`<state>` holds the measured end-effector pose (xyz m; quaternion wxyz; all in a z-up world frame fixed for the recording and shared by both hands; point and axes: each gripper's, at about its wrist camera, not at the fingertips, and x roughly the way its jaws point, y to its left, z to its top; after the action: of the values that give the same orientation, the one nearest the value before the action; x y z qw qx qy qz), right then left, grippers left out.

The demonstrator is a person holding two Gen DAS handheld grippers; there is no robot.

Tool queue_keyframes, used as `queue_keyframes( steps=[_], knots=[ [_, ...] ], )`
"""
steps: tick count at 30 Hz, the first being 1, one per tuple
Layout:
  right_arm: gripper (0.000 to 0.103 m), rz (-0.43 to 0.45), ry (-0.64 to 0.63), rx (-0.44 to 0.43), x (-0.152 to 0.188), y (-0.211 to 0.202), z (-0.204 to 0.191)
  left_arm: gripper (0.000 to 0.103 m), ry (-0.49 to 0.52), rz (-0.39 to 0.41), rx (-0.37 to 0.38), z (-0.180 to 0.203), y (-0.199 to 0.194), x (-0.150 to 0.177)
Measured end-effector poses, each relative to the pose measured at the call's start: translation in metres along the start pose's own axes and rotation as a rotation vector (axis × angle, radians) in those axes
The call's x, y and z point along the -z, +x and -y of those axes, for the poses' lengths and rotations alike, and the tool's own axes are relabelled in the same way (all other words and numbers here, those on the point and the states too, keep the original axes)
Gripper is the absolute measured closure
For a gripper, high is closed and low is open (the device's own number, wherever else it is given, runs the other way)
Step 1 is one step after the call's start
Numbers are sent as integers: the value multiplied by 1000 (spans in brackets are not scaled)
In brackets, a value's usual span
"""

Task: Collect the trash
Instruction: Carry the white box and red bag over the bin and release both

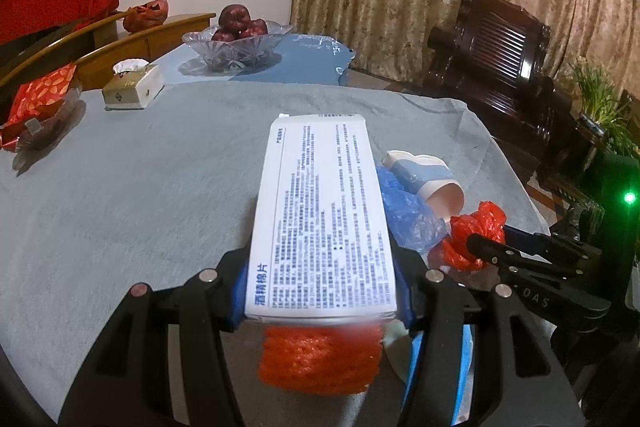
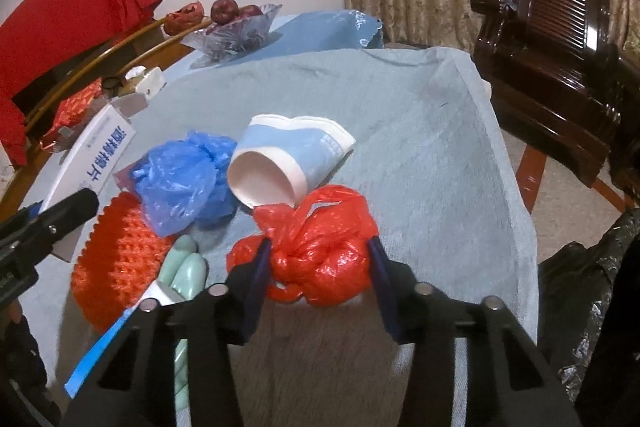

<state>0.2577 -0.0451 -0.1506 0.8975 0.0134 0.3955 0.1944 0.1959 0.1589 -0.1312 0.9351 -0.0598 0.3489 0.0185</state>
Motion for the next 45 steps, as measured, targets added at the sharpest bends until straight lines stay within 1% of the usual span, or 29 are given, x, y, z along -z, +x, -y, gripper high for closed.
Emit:
queue_keyframes(
  steps=[4,12,18,22,26,32,39,42,45],
  knots=[
    [62,34,-7,-14,-1,-17,-2,50,11,22,0,5,-11,-3],
    [62,138,16,-21,-6,-72,-1,50,33,63,22,22,-33,-12],
    [62,206,10,5,-5,-119,5,50,62,90,62,49,-52,-15],
    [62,239,12,27,0,-148,14,50,83,104,102,73,-64,-14],
    [62,268,18,57,9,-177,28,50,113,114,151,99,-72,-11],
    [62,301,58,125,28,-217,62,50,164,109,240,149,-80,-4],
    [62,306,108,218,52,-244,104,50,228,82,331,202,-75,9],
    [62,300,141,257,65,-253,125,49,258,58,380,230,-68,17],
    [62,285,174,295,78,-257,146,49,286,41,413,251,-63,25]
  ],
)
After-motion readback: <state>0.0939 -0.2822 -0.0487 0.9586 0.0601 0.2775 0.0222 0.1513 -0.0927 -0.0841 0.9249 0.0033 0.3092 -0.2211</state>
